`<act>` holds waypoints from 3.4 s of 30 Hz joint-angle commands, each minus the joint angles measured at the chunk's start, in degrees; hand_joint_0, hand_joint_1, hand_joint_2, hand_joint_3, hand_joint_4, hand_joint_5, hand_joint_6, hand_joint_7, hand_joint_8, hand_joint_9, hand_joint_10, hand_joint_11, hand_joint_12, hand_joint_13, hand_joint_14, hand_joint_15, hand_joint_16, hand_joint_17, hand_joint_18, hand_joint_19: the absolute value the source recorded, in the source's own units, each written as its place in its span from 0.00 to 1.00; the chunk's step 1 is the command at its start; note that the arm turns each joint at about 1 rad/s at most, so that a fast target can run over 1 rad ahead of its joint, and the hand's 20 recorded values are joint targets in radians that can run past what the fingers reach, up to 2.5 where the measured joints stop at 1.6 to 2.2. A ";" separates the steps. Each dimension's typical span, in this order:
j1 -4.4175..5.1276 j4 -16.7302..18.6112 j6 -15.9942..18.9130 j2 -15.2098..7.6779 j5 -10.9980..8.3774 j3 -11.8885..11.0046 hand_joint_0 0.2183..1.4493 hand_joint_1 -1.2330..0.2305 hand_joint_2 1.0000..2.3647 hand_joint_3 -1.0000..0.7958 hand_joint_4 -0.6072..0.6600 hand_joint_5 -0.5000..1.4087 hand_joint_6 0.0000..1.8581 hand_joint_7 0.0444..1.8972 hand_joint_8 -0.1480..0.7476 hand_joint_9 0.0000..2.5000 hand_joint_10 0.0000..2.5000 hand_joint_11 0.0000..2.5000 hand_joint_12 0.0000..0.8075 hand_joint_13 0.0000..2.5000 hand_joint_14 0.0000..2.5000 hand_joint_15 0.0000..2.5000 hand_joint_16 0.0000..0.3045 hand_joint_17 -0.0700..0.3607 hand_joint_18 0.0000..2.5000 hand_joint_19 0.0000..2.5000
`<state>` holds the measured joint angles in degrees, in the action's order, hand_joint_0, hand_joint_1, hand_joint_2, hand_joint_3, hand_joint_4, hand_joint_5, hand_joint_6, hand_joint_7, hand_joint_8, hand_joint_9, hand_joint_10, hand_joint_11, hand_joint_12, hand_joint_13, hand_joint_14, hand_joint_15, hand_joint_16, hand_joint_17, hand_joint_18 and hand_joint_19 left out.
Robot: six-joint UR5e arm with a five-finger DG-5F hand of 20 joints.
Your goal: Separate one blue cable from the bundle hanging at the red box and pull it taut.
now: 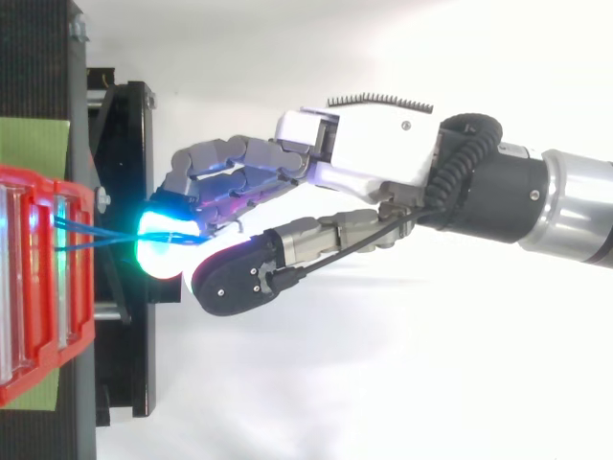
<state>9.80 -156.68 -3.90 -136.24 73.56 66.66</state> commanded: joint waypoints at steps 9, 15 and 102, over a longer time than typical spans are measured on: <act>-0.04 -1.87 0.03 0.45 0.27 -0.39 0.31 0.43 0.00 0.30 0.68 0.21 0.27 0.65 0.53 0.23 0.00 0.04 0.40 0.27 0.00 0.10 0.12 0.35 0.23 0.13; -0.13 -1.87 0.03 0.45 0.27 -0.39 0.30 0.45 0.00 0.29 0.68 0.21 0.27 0.64 0.53 0.23 0.00 0.05 0.40 0.27 0.00 0.10 0.12 0.35 0.23 0.13; -2.24 -12.60 2.41 4.14 5.02 -3.29 0.33 0.34 0.00 0.28 0.65 0.16 0.49 0.47 0.58 0.39 0.01 0.43 0.46 0.47 0.01 0.40 0.12 0.35 0.27 0.16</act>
<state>7.50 -169.26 -1.57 -132.10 78.23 63.36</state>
